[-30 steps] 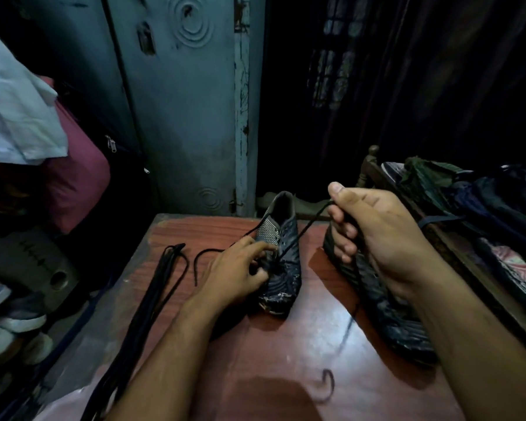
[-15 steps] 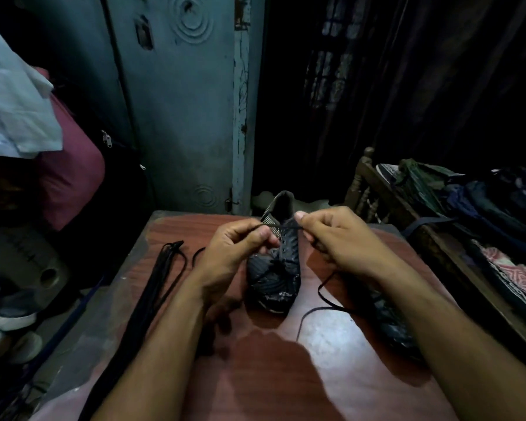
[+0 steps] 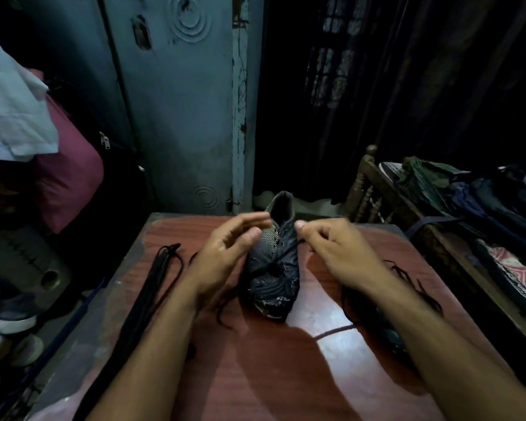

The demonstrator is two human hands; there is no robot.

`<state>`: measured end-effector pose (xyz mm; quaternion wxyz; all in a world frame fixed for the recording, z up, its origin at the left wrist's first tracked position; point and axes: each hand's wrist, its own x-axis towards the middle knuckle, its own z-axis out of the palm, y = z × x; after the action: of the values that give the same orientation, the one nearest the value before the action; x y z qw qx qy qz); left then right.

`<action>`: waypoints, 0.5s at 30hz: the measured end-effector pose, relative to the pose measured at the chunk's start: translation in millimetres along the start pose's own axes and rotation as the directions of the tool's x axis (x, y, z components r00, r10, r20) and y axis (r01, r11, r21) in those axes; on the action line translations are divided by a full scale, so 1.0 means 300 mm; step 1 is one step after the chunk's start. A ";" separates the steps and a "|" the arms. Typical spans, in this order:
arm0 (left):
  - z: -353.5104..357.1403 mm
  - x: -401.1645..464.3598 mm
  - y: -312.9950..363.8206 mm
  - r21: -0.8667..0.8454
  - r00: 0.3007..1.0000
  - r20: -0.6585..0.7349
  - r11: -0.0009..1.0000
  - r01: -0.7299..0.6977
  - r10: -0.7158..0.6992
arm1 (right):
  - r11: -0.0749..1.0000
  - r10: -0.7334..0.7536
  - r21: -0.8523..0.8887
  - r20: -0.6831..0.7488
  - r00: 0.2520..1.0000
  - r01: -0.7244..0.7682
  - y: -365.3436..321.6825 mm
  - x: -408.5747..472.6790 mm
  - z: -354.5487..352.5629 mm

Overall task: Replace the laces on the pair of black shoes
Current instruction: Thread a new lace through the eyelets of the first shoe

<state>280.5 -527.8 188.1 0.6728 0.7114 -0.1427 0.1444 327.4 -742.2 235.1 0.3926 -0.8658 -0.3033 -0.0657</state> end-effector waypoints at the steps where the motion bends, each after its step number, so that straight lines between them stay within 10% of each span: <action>1: 0.032 -0.001 -0.001 0.009 0.999 0.040 1.000 0.000 -0.001 | 0.999 -0.020 -0.025 0.024 0.999 0.021 -0.012 0.003 0.021; 15: -0.055 0.015 -0.049 -0.297 0.982 -0.185 0.955 -0.025 -0.032 | 0.947 0.188 0.298 -0.204 0.961 -0.122 0.156 0.072 0.181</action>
<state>290.3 -510.5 177.3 0.7830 0.5853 -0.0975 0.1867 365.2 -716.7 175.8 0.5484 -0.8087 -0.1926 -0.0903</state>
